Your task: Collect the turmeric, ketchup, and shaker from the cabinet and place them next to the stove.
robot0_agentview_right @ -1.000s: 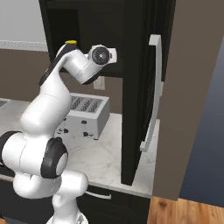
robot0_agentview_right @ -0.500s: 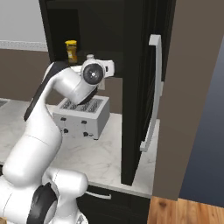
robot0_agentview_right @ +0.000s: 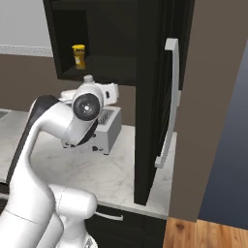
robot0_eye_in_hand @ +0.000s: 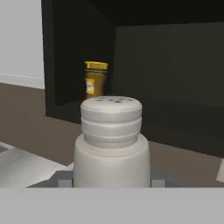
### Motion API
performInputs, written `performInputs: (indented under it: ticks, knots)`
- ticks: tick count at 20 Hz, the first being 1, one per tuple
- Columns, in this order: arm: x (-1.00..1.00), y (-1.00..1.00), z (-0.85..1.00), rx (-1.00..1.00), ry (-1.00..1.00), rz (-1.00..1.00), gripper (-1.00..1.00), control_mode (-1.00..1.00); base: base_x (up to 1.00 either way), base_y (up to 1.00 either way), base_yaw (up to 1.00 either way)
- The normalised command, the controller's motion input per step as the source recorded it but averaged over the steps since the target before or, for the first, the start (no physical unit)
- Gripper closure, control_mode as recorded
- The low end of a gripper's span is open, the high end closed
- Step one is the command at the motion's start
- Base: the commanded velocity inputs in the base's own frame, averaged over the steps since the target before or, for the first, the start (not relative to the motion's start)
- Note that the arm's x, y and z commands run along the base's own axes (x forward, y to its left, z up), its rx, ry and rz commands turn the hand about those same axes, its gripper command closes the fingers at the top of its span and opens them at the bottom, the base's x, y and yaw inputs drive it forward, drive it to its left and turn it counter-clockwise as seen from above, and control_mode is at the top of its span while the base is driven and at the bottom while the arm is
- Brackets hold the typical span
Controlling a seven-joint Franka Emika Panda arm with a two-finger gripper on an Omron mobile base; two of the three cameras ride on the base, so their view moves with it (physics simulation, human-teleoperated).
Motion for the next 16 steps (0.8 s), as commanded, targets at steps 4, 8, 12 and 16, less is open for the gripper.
performInputs:
  ticks: [4,8,12,16]
  knots:
    - [-0.83,0.26,-0.09,-0.01,0.0,0.05,1.0,-1.0,0.0,0.0,0.0]
    - [-0.66,0.4,-0.23,-0.03,0.0,0.06,1.0,-1.0,0.0,0.0,0.0]
    - [-0.5,0.3,-0.09,0.0,0.0,0.04,1.0,-1.0,0.0,0.0,0.0]
    - [-0.41,0.27,-0.12,-0.01,0.0,0.02,1.0,-1.0,0.0,0.0,0.0]
